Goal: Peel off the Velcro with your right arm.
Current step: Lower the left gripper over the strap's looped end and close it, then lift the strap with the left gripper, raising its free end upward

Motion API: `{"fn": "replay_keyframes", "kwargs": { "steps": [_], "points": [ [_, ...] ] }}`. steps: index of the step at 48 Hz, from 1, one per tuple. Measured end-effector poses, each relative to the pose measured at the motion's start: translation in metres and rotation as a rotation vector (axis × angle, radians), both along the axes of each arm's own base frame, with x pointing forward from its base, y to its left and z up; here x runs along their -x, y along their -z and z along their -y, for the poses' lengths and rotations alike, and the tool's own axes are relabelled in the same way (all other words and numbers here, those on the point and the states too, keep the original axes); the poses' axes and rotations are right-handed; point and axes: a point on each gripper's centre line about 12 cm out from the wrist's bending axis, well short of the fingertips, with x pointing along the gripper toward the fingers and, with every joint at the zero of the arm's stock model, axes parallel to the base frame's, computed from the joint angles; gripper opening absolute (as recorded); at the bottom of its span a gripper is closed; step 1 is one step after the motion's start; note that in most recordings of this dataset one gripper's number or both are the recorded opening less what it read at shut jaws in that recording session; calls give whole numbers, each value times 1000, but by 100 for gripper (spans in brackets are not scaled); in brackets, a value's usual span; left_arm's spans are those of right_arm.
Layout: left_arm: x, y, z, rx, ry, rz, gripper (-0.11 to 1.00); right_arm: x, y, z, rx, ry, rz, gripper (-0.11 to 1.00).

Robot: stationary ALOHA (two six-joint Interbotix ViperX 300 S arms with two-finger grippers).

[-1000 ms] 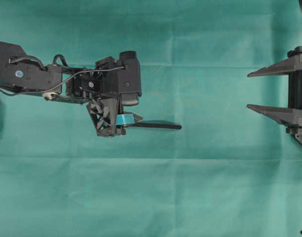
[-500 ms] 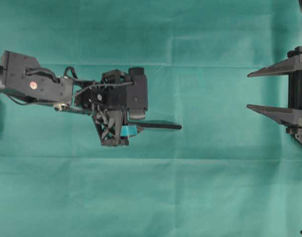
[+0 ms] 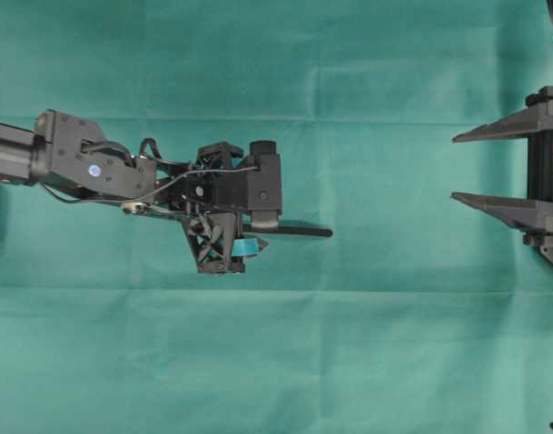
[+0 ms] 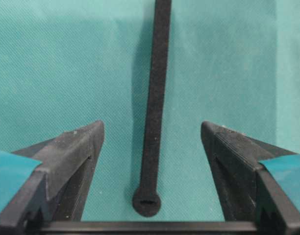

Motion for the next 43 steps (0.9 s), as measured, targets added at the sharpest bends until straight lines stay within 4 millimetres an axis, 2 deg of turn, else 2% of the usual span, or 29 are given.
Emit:
{"fn": "replay_keyframes", "kwargs": {
  "steps": [21, 35, 39, 43],
  "points": [
    [-3, 35, 1, -1, 1, -52, 79, 1, 2, 0, -2, 0, 3, 46],
    [-4, 39, 1, -2, 2, -49, 76, 1, 2, 0, 0, 0, 8, 46],
    [-4, 38, 1, -1, 1, -49, 71, 1, 2, 0, 0, 0, 8, 46],
    [-4, 38, 1, -1, 2, -48, 53, 1, 2, 0, 0, 0, 8, 46]
  ]
}}
